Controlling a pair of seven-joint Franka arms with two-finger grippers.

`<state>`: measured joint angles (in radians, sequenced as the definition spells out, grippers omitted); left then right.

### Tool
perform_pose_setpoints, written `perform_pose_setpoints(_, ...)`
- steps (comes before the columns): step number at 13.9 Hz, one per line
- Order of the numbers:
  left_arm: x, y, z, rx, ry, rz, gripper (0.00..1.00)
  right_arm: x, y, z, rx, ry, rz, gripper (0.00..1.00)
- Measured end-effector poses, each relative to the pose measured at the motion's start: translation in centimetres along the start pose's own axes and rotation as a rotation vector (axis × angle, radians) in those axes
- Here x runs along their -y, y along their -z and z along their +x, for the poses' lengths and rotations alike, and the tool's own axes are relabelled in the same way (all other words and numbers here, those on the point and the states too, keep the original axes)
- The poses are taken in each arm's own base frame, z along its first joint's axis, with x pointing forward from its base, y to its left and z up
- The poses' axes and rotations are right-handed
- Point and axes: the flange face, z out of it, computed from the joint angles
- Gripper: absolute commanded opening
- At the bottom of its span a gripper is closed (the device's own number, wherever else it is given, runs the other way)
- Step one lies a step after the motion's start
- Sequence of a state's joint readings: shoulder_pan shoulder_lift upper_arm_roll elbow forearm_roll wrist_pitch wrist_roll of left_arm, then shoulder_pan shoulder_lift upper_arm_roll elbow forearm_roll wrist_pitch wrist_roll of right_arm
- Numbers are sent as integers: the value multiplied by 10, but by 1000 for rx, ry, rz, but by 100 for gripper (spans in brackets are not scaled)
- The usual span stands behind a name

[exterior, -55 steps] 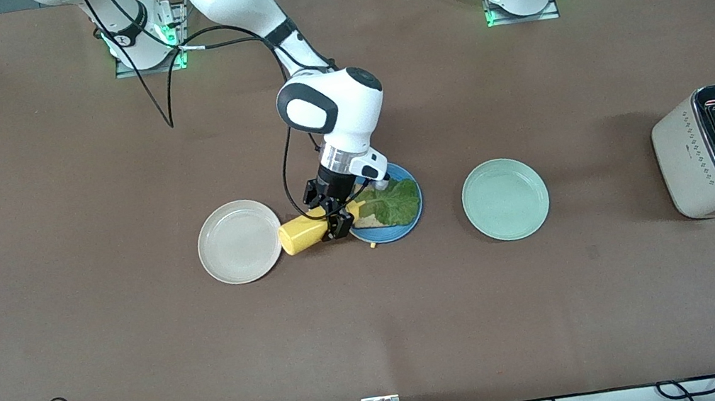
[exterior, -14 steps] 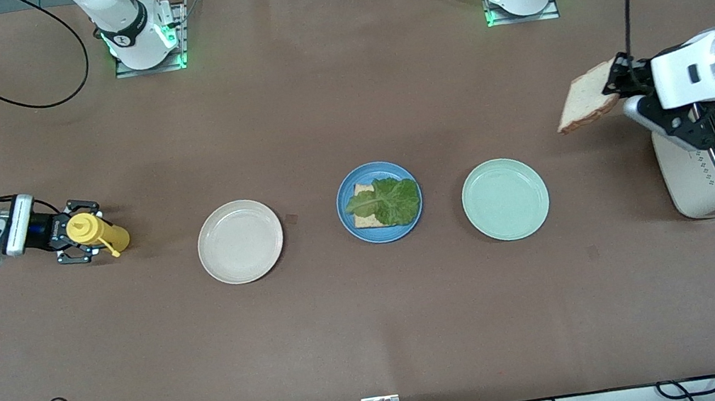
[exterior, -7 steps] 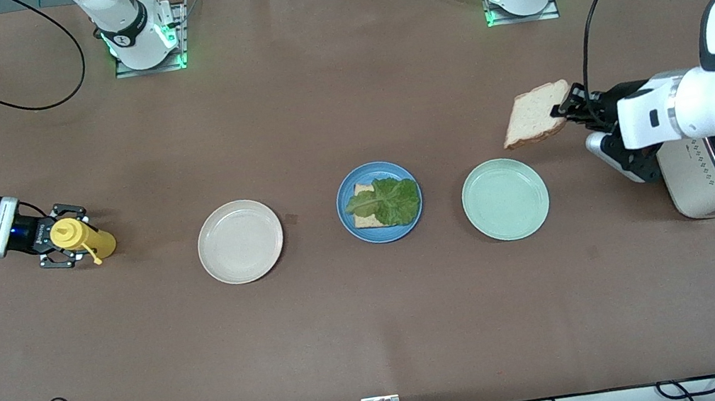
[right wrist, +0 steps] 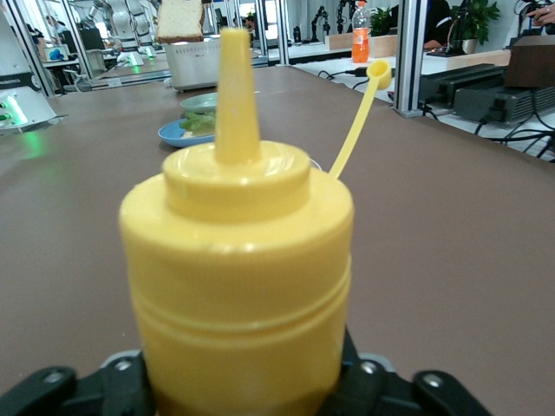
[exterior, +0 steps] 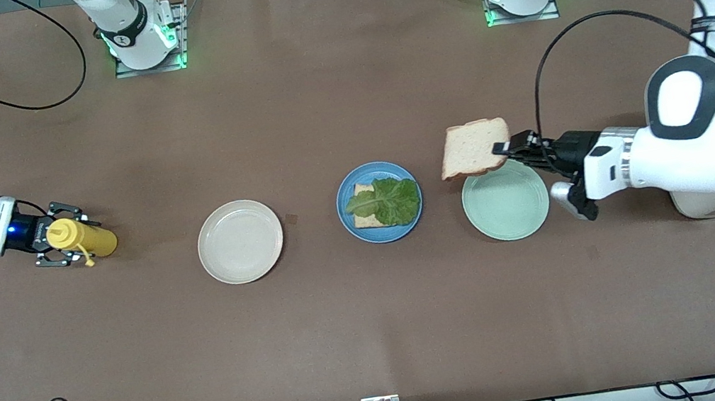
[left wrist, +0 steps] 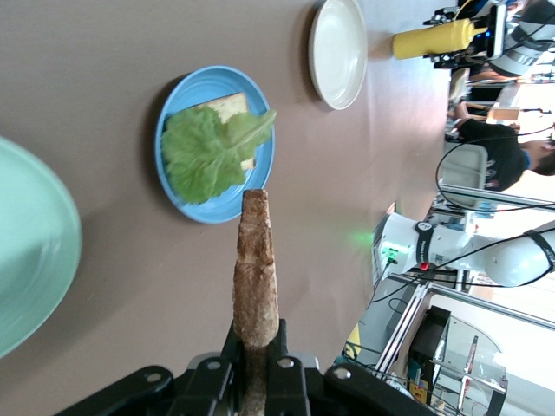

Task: Make sandwich in blue plate with both arms
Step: 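Carry the second bread slice onto the lettuce with the left gripper, then open the left gripper and release the bread while the right gripper withdraws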

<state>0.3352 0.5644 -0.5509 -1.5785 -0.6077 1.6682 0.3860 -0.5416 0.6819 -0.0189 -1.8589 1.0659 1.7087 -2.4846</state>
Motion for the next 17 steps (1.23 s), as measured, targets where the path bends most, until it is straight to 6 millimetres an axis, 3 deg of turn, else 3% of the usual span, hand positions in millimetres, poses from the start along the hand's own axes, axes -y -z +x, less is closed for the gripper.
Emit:
perform_pose_setpoints(3, 34, -54, 5, -77, -90, -158, 1, -6, 40, 4, 84, 47, 14, 100)
perform_pose_setpoints(6, 67, -126, 10, -165, -91, -232, 1, -18, 87, 36, 272, 58, 61, 100)
perform_pose_setpoints(8, 59, -160, 21, -212, -64, -253, 1, -26, 121, 87, 435, -2, 63, 100)
perform_pose_setpoints(10, 46, -181, 29, -248, -59, -248, 1, -31, 138, 159, 580, -84, 22, 100)
perform_pose_setpoints(11, 44, -187, 31, -261, -58, -236, 1, -33, 132, 200, 644, -121, -1, 100)
perform_pose_setpoints(13, 55, -192, 33, -279, -58, -221, 4, -38, 90, 275, 732, -201, -45, 100)
perform_pose_setpoints(14, 65, -195, 34, -288, -58, -217, 23, -39, 62, 297, 750, -265, -65, 100)
perform_pose_setpoints(15, 75, -202, 35, -291, -53, -219, 77, -41, 35, 311, 763, -343, -88, 100)
perform_pose_setpoints(16, 84, -209, 35, -292, -48, -223, 100, -45, 11, 320, 774, -414, -129, 100)
perform_pose_setpoints(17, 90, -213, 36, -294, -48, -224, 100, -50, -12, 329, 782, -468, -185, 100)
